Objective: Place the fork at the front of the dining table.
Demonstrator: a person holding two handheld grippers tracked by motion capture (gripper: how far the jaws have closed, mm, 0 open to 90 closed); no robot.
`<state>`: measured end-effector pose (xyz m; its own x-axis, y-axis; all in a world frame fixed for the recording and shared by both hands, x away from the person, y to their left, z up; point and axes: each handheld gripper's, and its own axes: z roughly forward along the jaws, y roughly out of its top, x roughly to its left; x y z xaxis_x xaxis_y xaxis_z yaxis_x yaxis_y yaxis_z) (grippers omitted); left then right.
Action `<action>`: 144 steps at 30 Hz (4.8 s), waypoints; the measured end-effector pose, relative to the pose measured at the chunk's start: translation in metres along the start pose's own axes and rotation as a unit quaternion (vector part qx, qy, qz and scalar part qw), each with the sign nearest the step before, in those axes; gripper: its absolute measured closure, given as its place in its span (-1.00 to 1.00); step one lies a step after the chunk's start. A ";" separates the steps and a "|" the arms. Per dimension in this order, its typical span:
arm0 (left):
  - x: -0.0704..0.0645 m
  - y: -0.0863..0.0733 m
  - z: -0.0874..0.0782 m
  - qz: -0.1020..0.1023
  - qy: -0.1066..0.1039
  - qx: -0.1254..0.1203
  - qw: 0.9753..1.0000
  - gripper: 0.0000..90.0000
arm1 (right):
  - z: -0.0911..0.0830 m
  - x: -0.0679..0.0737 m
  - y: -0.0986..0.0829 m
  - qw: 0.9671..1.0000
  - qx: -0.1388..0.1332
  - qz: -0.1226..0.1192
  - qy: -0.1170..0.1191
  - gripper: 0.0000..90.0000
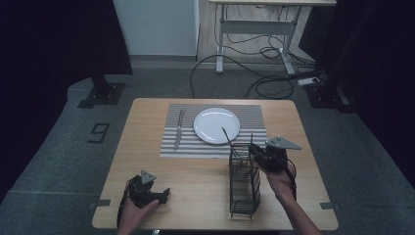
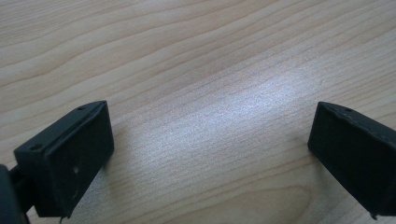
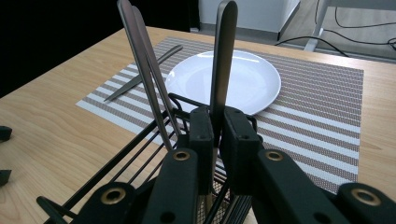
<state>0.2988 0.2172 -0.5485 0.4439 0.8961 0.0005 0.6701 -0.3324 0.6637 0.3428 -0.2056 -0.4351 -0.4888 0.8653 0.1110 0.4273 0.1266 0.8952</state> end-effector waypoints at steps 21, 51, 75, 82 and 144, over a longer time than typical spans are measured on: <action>0.000 0.000 0.000 0.000 0.000 0.000 1.000 -1.00 | -0.012 0.010 -0.005 1.000 -0.018 -0.024 -0.003 0.84; 0.000 0.000 0.000 0.000 -0.001 0.002 1.000 -1.00 | -0.075 0.007 0.052 0.989 -0.145 -0.021 -0.017 0.92; 0.000 0.000 0.000 0.000 -0.001 0.001 1.000 -1.00 | -0.084 -0.024 0.056 0.987 -0.150 0.007 -0.059 0.92; 0.000 0.000 0.000 0.000 -0.001 0.001 1.000 -1.00 | -0.063 -0.036 0.043 0.990 -0.121 0.016 -0.069 0.92; 0.000 0.000 0.000 -0.001 0.000 0.001 1.000 -1.00 | 0.059 -0.060 0.009 0.991 -0.005 -0.002 -0.132 0.91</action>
<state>0.2988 0.2173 -0.5484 0.4417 0.8972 -0.0009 0.6729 -0.3307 0.6617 0.4206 -0.2284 -0.4591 -0.2745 0.9616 -0.0074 0.4170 0.1260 0.9001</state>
